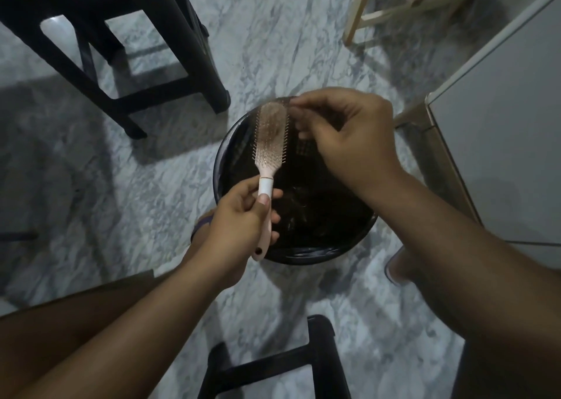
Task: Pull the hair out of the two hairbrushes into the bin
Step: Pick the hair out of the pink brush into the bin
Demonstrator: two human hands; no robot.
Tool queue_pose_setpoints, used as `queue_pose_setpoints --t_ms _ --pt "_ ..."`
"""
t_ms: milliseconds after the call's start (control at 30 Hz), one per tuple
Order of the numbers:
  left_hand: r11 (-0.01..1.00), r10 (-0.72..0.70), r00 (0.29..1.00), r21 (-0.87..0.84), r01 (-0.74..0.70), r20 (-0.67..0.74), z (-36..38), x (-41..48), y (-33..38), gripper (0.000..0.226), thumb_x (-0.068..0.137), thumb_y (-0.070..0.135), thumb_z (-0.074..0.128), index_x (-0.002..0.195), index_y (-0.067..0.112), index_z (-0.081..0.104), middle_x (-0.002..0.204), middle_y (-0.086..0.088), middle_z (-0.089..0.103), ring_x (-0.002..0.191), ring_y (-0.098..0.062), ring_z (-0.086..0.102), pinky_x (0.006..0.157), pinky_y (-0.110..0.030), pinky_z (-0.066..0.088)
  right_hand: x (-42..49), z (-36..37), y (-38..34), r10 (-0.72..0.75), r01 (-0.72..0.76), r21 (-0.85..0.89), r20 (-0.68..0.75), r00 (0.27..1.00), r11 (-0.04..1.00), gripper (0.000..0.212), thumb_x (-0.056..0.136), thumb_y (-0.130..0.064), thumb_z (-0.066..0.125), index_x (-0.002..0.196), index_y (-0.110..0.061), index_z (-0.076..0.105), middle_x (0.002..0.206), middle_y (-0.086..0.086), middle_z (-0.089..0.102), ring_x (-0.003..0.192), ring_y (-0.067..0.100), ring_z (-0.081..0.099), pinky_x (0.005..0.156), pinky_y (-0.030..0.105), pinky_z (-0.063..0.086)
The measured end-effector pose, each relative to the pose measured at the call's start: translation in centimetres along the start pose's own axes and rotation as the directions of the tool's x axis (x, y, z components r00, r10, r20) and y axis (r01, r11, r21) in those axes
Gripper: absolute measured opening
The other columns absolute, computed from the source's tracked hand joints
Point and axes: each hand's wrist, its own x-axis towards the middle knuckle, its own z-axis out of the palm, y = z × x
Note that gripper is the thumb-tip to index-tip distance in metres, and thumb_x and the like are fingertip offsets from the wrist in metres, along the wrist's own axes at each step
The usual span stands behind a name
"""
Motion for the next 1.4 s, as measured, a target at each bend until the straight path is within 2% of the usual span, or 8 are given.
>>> queue_pose_setpoints --t_ms 200,333,433,533,667,833,1167,1400 --pt "0.986 -0.118 0.991 -0.125 0.109 -0.068 -1.4 0.5 0.2 0.026 0.105 0.02 0.044 0.112 0.016 0.069 0.088 -0.007 0.062 0.075 -0.015 0.059 0.059 -0.03 0.052 -0.6 -0.2 -1.0 -0.228 0.233 0.048 -0.101 0.969 0.971 0.003 0.1 -0.005 0.056 0.098 -0.005 0.058 0.08 0.003 0.06 0.065 0.017 0.062 0.061 0.036 0.053" --pt "0.99 -0.076 0.991 -0.131 0.061 -0.111 -1.8 0.6 0.4 0.025 0.105 0.019 0.045 0.11 0.02 0.069 0.095 -0.006 0.067 0.078 -0.014 0.06 0.062 -0.032 0.051 -0.8 -0.8 1.5 0.058 -0.023 -0.271 0.121 0.991 0.962 0.008 0.1 -0.007 0.049 0.101 -0.004 0.057 0.08 0.001 0.06 0.071 0.015 0.059 0.066 0.031 0.049" --pt "0.993 -0.039 0.994 -0.118 0.027 -0.107 -1.6 0.4 0.6 0.024 0.104 0.017 0.046 0.11 0.022 0.069 0.1 -0.002 0.07 0.076 -0.012 0.061 0.063 -0.032 0.052 -1.7 -0.8 3.6 0.601 -0.135 -0.754 0.387 0.699 0.642 0.033 0.095 -0.013 0.055 0.127 -0.005 0.054 0.123 0.018 0.06 0.11 0.031 0.061 0.091 0.035 0.052" --pt "0.997 -0.004 0.997 -0.081 -0.003 -0.077 -1.2 0.3 0.7 0.024 0.104 0.016 0.046 0.116 0.021 0.067 0.098 -0.001 0.069 0.075 -0.012 0.06 0.062 -0.03 0.052 -1.8 -1.3 3.0 0.814 -0.067 -0.865 0.437 0.383 0.496 0.095 0.092 -0.016 0.063 0.159 -0.018 -0.004 0.165 0.021 -0.012 0.152 0.043 0.01 0.119 0.049 0.031" --pt "0.999 0.042 0.999 -0.023 -0.043 -0.022 -0.8 0.0 0.4 0.027 0.104 0.015 0.047 0.126 0.019 0.061 0.108 0.003 0.072 0.076 -0.012 0.059 0.061 -0.029 0.052 -1.1 -1.1 1.5 0.496 -0.34 -0.367 0.546 0.675 0.866 0.108 0.087 -0.02 0.07 0.157 -0.037 -0.01 0.168 0.006 -0.005 0.152 0.021 0.021 0.11 0.034 0.042" --pt "0.996 0.09 0.995 0.02 -0.091 0.041 -0.4 -0.3 0.0 0.028 0.104 0.014 0.049 0.128 0.021 0.06 0.112 0.006 0.073 0.075 -0.013 0.058 0.063 -0.033 0.05 -1.2 0.5 1.1 0.36 -0.378 0.028 0.247 0.9 0.925 0.066 0.086 -0.03 0.077 0.146 -0.027 0.048 0.13 0.011 0.065 0.094 0.014 0.074 0.085 0.039 0.062" --pt "0.993 0.05 0.994 -0.1 -0.06 -0.096 -0.7 0.1 0.6 0.025 0.104 0.012 0.047 0.116 0.02 0.067 0.099 0.008 0.075 0.075 -0.012 0.059 0.06 -0.031 0.05 -0.1 -1.2 1.7 0.116 -0.114 -0.094 0.018 0.993 0.989 0.007 0.09 -0.016 0.072 0.093 -0.013 0.079 0.073 -0.004 0.073 0.061 0.006 0.069 0.063 0.021 0.059" --pt "0.949 0.078 0.983 -0.288 -0.125 -0.168 -1.6 0.6 1.9 0.026 0.104 0.016 0.045 0.118 0.014 0.067 0.097 -0.001 0.068 0.075 -0.01 0.058 0.062 -0.03 0.05 -3.2 0.2 6.5 0.538 -0.231 -0.672 0.291 0.791 0.703 0.015 0.09 -0.01 0.066 0.093 -0.017 0.079 0.097 0.007 0.074 0.087 0.023 0.07 0.088 0.031 0.057"
